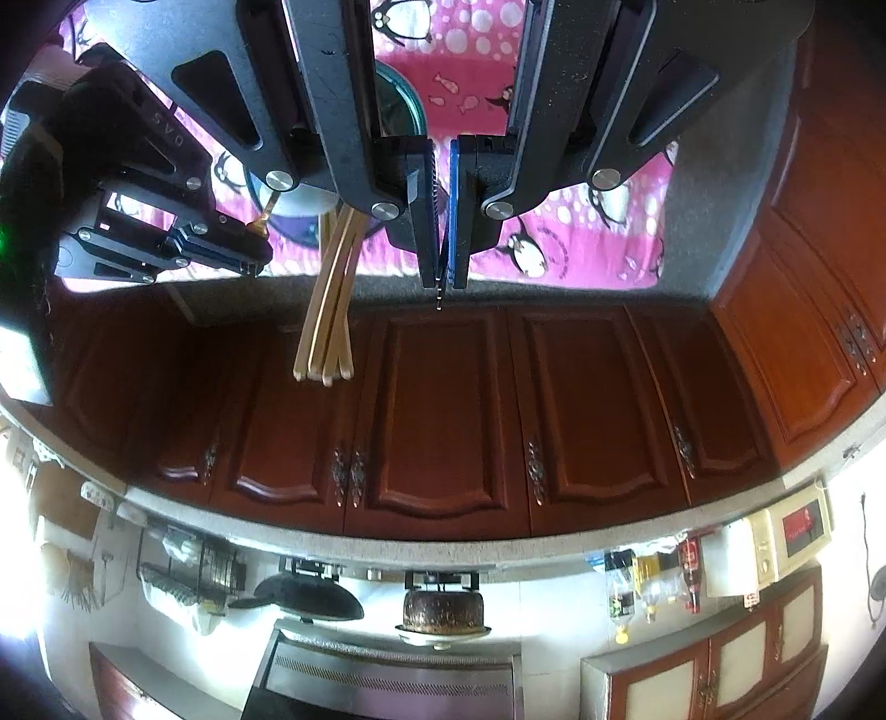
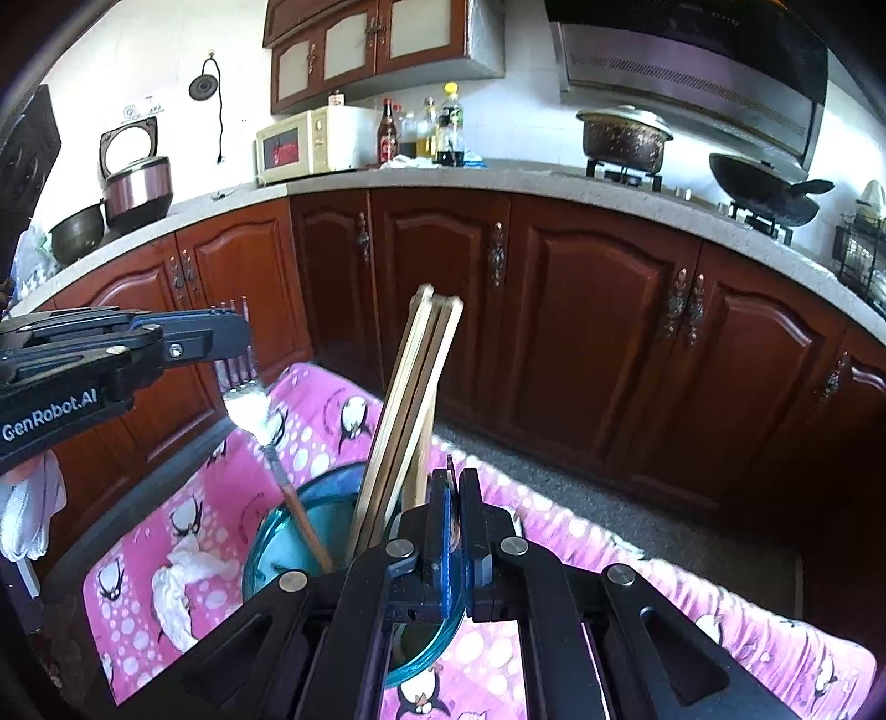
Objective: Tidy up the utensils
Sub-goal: 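Lower the forks into the holder and open both grippers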
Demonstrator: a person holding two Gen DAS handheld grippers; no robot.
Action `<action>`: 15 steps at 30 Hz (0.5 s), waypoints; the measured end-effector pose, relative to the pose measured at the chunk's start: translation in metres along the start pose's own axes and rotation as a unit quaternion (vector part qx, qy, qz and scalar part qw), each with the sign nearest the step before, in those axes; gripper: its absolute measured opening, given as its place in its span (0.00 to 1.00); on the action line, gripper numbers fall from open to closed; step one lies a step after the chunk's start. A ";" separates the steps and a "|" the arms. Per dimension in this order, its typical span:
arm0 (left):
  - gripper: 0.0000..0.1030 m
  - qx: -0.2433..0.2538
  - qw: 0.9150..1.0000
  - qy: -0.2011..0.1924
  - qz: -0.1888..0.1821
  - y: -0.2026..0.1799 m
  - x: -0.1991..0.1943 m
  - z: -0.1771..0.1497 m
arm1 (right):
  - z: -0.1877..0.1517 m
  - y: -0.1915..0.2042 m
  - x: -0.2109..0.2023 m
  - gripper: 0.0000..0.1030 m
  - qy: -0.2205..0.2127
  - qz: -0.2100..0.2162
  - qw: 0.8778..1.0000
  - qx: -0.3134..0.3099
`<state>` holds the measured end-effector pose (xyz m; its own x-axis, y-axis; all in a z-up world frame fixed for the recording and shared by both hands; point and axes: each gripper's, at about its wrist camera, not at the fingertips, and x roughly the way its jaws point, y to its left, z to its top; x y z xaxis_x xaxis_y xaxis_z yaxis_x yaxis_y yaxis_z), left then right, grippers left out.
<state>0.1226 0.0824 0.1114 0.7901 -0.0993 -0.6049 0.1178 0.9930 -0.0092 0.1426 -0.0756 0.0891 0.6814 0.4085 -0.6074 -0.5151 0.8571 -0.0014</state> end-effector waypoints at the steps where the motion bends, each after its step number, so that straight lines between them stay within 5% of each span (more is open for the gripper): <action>1: 0.02 0.000 1.000 0.003 -0.001 -0.002 0.001 -0.003 | -0.002 0.000 0.001 0.02 0.003 0.003 1.000 0.001; 15: 0.02 -0.021 0.999 0.025 -0.025 -0.008 0.003 -0.015 | -0.020 -0.011 0.004 0.11 0.034 0.073 0.995 0.060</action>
<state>0.1150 0.0754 0.0981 0.7522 -0.1474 -0.6423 0.1303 0.9887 -0.0742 0.1406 -0.0892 0.0712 0.5658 0.5126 -0.6458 -0.5371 0.8234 0.1830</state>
